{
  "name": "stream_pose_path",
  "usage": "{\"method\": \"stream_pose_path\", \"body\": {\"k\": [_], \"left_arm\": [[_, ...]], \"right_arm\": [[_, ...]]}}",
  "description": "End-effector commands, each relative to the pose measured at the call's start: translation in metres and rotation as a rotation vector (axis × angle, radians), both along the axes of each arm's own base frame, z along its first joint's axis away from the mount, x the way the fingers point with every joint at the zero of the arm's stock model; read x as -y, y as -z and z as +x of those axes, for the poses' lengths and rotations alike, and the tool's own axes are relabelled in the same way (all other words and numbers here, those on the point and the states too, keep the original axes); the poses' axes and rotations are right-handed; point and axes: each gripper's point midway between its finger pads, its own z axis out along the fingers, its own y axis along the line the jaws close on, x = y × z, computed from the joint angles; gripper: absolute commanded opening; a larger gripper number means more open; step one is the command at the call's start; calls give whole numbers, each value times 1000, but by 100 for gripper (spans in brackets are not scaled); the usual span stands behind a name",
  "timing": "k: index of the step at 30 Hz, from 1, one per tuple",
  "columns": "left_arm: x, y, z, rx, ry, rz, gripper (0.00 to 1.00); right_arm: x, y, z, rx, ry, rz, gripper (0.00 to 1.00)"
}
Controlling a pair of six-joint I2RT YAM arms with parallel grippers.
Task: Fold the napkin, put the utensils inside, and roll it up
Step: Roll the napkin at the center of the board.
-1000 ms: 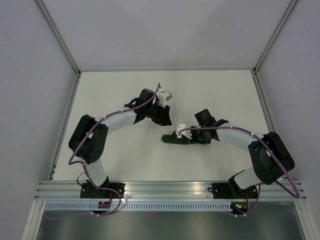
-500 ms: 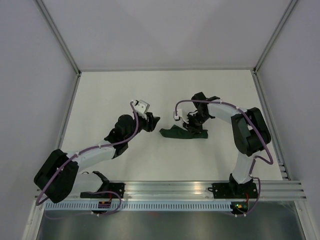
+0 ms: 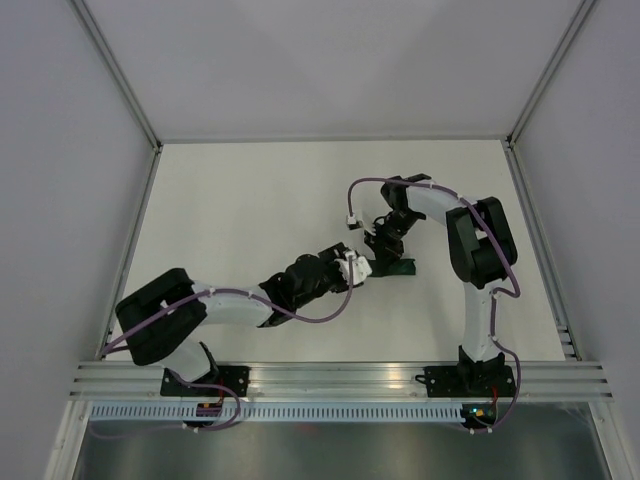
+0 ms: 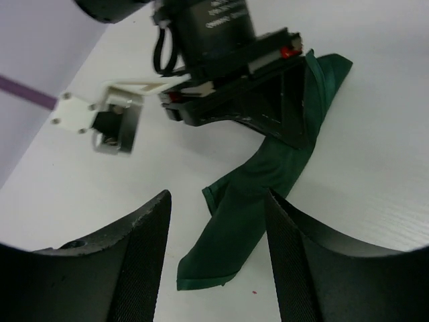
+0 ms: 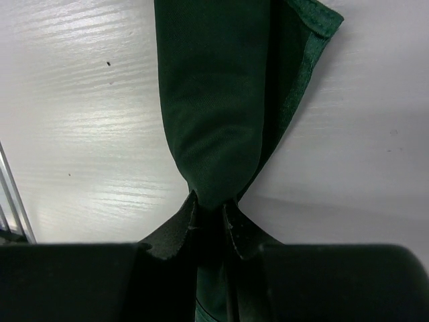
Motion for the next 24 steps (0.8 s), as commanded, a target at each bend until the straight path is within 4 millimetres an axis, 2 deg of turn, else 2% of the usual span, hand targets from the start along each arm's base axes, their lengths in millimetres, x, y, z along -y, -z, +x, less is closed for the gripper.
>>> {"method": "stream_pose_path", "body": {"k": [1,2,7,8,10,12,13,19,21,24], "left_arm": [[24,4,3,165,70,145,64],[31,2,4,180,82,149,64],[53,22,9,217,147,229,67],[55,36,9,205,165,262,68],[61,44,10,211,185,293,68],[63,64,6,172,227,341,69],[67,64,7,168,236,345,69],[62,87,10,109,264,404,67],[57,91,16,84,251,425,65],[53,106,15,12,294,460,57]], "right_arm": [[13,30,-9,-68,-55,-65,18],[12,29,-5,-66,-54,-62,18],[13,31,-5,-105,-51,-58,18],[13,30,-3,-106,-50,-56,18],[13,31,-3,-113,-47,-55,18],[14,30,-3,-119,-44,-55,18],[14,31,-2,-121,-42,-54,17],[16,29,0,-124,-33,-44,18],[16,28,-1,-128,-29,-37,18],[14,27,-1,-132,-28,-26,18]]}}
